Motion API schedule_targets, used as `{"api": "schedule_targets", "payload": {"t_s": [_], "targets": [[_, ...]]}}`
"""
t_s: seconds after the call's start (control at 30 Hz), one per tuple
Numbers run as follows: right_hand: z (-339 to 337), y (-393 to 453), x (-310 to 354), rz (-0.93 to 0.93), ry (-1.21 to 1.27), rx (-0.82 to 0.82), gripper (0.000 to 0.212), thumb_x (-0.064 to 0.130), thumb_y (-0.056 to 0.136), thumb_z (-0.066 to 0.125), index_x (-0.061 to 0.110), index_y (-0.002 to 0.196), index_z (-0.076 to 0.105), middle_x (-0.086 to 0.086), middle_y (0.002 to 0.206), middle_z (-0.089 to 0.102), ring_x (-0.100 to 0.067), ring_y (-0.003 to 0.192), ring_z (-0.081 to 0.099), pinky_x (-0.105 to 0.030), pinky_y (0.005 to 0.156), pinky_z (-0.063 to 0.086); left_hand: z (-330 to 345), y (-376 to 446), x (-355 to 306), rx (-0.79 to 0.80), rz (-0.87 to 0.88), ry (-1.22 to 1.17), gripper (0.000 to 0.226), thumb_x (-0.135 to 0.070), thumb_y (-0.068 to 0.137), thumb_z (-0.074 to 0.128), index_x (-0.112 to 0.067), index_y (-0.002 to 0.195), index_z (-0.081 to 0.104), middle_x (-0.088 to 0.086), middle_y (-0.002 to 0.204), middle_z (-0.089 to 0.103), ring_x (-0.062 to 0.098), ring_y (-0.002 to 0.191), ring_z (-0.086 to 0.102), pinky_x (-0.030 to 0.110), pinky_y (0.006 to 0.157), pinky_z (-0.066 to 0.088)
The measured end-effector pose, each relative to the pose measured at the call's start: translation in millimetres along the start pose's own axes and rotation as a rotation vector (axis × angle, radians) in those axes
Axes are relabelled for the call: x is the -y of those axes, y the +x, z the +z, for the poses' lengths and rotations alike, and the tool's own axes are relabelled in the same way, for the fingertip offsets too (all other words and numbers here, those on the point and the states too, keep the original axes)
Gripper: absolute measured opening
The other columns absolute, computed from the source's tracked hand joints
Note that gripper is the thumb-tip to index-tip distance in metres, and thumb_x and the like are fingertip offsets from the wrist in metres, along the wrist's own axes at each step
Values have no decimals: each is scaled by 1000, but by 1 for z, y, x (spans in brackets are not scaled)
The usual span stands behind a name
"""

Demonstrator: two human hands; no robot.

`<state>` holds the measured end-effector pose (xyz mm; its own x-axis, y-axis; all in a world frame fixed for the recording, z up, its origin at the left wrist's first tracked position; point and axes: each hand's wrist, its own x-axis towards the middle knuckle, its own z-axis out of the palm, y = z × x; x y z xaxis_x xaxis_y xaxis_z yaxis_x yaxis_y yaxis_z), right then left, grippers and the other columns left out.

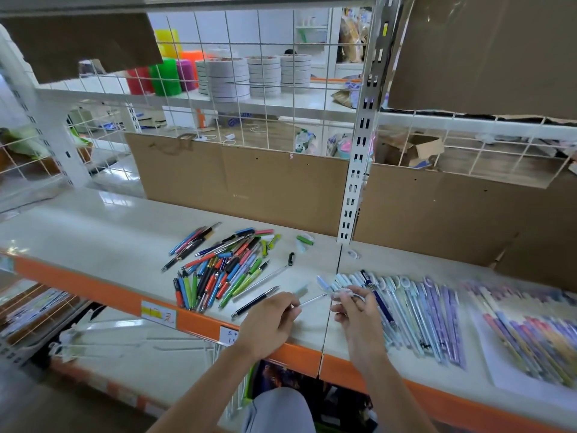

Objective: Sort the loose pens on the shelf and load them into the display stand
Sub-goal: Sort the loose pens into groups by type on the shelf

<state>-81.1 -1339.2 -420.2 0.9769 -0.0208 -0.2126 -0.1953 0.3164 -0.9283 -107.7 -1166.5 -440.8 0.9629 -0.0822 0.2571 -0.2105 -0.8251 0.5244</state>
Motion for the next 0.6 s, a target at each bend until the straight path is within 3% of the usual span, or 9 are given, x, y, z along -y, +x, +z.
{"api": "schedule_targets", "payload": {"t_s": [0.2,0.4,0.6], "targets": [[4,-5,0,-22,-259,171,15,8,90,59,15,104,60,-7,82,71,-11,66,61,-23,61,48,1,-1,3,-31,64,-22,27,-33,94,44,-14,94,62,-3,84,60,14,73,55,31,66,45],[-1,-2,4,-20,6,-36,21,1,89,56,16,104,56,-6,83,68,-14,64,55,-26,60,43,2,-1,4,-36,44,-23,33,-38,92,38,-15,93,61,-5,85,59,15,73,56,34,67,48],[2,-4,-1,-42,-251,130,21,4,90,56,19,103,62,-2,80,68,-9,63,60,-24,60,45,3,-2,4,-19,46,-3,29,-37,92,40,-17,92,61,-5,83,56,17,68,54,36,62,46]]}}
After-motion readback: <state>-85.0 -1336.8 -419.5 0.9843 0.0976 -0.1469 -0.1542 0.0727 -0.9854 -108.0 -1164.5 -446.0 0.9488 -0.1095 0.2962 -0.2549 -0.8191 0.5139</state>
